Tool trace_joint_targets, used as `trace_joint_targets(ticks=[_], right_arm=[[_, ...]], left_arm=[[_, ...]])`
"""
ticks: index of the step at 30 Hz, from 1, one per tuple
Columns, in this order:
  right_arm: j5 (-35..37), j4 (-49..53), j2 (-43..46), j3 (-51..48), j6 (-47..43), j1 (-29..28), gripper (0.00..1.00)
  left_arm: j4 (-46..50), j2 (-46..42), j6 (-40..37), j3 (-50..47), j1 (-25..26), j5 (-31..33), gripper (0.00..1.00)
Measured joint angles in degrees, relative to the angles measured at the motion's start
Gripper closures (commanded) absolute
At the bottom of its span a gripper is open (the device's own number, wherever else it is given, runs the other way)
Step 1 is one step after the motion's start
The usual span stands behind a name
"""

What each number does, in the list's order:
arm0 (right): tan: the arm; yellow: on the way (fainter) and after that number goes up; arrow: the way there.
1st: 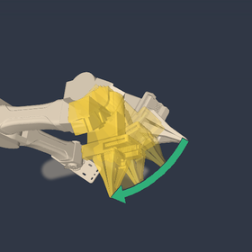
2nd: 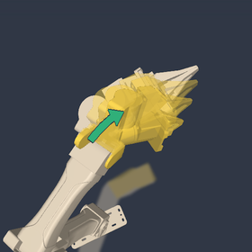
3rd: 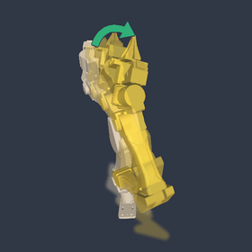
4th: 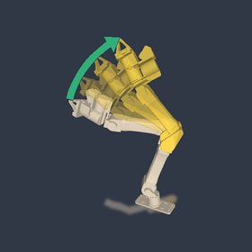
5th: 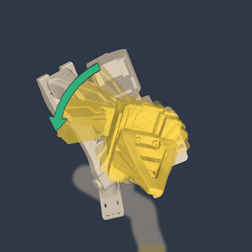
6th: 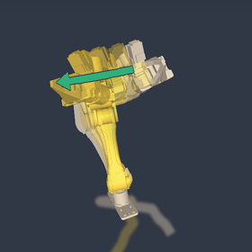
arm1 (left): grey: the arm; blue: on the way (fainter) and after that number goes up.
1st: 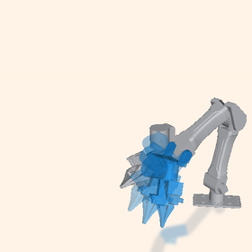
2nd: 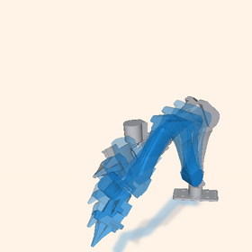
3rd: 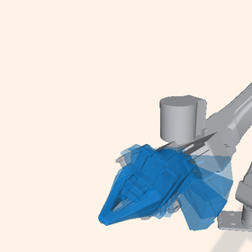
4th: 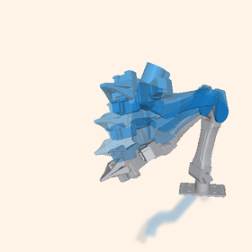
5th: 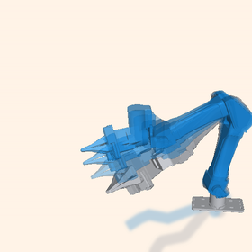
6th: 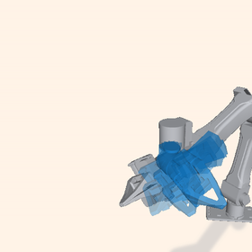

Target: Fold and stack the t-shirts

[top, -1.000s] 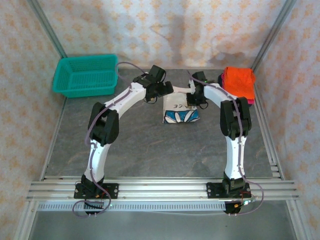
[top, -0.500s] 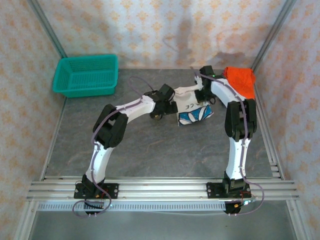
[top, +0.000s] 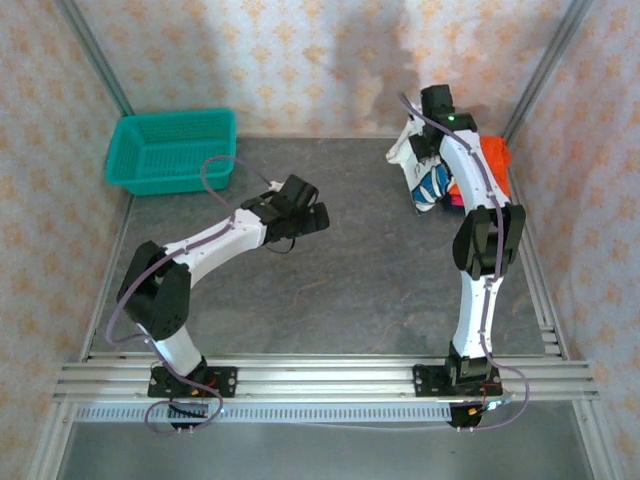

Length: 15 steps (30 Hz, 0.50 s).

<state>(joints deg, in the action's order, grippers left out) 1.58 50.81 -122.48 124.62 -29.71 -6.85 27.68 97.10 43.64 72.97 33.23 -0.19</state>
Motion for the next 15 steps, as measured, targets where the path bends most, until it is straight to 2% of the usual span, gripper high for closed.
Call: trace_joint_targets(ticks=[6, 15], right_arm=[[-2.1, 6.6, -5.2, 14.0, -2.8, 3.2, 1.0], [-9.7, 9.4, -6.3, 15.9, -4.8, 10.7, 1.0]], left_arm=[[0.0, -0.2, 0.2, -3.2, 0.0, 1.1, 0.01], [-0.1, -0.3, 1.1, -4.1, 0.0, 1.1, 0.01]])
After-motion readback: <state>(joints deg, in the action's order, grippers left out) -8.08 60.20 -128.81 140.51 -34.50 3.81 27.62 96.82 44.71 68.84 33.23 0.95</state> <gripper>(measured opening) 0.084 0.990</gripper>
